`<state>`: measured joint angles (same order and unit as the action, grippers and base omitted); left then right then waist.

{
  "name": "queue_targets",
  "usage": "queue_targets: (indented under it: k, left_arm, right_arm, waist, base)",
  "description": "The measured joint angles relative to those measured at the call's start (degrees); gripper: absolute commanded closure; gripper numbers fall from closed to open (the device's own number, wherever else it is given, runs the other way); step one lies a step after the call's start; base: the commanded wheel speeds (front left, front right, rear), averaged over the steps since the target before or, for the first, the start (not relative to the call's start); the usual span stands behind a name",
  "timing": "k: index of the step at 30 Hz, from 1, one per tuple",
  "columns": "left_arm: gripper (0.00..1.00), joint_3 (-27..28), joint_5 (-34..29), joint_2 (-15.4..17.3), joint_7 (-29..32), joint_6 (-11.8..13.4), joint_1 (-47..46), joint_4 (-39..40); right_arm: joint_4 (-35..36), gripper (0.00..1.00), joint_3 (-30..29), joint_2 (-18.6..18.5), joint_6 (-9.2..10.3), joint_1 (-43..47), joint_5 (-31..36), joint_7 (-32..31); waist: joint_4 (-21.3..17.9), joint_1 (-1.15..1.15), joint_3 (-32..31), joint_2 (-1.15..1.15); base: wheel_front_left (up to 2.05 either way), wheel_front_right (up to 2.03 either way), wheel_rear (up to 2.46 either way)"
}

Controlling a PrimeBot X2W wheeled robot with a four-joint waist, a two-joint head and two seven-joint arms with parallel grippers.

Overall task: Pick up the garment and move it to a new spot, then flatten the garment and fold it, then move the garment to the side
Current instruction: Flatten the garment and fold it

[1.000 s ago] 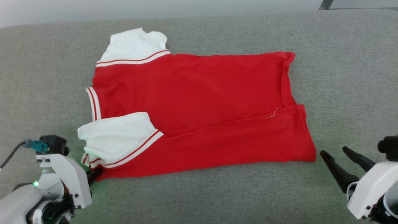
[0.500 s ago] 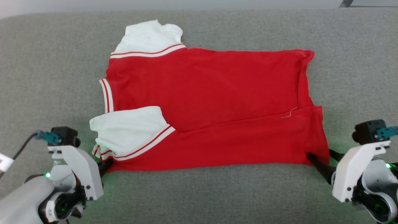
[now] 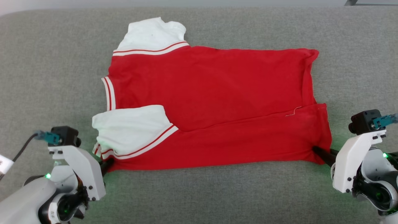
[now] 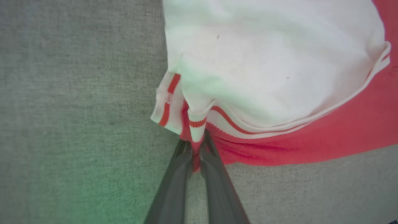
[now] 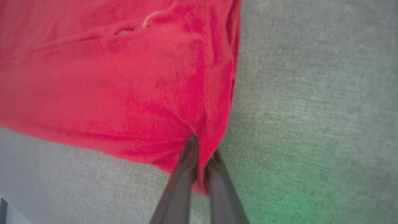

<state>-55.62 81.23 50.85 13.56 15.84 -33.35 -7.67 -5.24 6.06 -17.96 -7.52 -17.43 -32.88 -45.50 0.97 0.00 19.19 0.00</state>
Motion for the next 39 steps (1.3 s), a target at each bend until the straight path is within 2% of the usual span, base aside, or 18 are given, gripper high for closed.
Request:
queue_targets:
  k: [9, 24, 28, 34, 36, 37, 38, 39]
  left_arm:
    - [1.00, 0.7, 1.9, 3.3, -0.2, 2.4, 3.2, 4.7]
    - [1.00, 1.3, 6.0, 8.7, -0.3, 9.4, 10.0, 16.2]
    - [1.00, 1.4, 7.4, 8.8, -1.1, 10.1, 12.2, 17.5]
    - [1.00, 1.0, 7.8, 8.3, -1.7, 9.9, 13.5, 17.5]
    - [1.00, 1.1, 7.8, 8.3, -2.0, 9.9, 13.5, 17.1]
    - [0.97, 1.2, 7.7, 8.3, -2.1, 10.0, 13.5, 16.9]
    - [0.78, 1.3, 7.4, 8.5, -2.3, 10.0, 13.5, 16.7]
    - [0.57, 1.4, 7.4, 8.7, -2.3, 10.1, 13.4, 16.7]
  right_arm:
    - [3.3, 1.00, -0.8, -2.8, -0.01, 3.8, -3.0, -2.0]
    - [10.4, 1.00, -4.1, -4.3, -0.01, 14.5, -4.5, -7.2]
    - [11.1, 1.00, -4.8, -3.6, -0.01, 16.7, -4.5, -7.5]
    - [10.5, 1.00, -4.9, -3.3, -0.01, 17.0, -3.7, -6.4]
    - [10.3, 0.65, -4.9, -3.2, -0.01, 16.8, -3.0, -5.3]
    - [10.1, 0.56, -4.9, -3.2, 0.00, 16.7, -2.8, -5.0]
    - [10.0, 0.08, -4.8, -3.3, 0.00, 16.7, -2.6, -4.7]
    - [10.0, 0.00, -4.7, -3.3, 0.00, 16.7, -2.5, -4.4]
  waist:
    - [-1.0, 0.00, -1.9, 0.00]
    - [-1.3, 0.00, -4.9, 0.00]
    - [-1.4, 0.00, -5.0, 0.00]
    - [-1.5, 0.00, -5.1, 0.00]
    - [-1.5, 0.00, -5.2, 0.00]
    - [-1.5, 0.00, -5.2, 0.00]
    - [-1.5, 0.00, -5.3, 0.00]
    - [-1.5, 0.00, -5.4, 0.00]
  base:
    - [0.00, 0.00, 0.00]
    - [0.00, 0.00, 0.00]
    - [0.00, 0.00, 0.00]
    - [0.00, 0.00, 0.00]
    - [0.00, 0.00, 0.00]
    - [0.00, 0.00, 0.00]
    - [0.00, 0.00, 0.00]
    - [0.00, 0.00, 0.00]
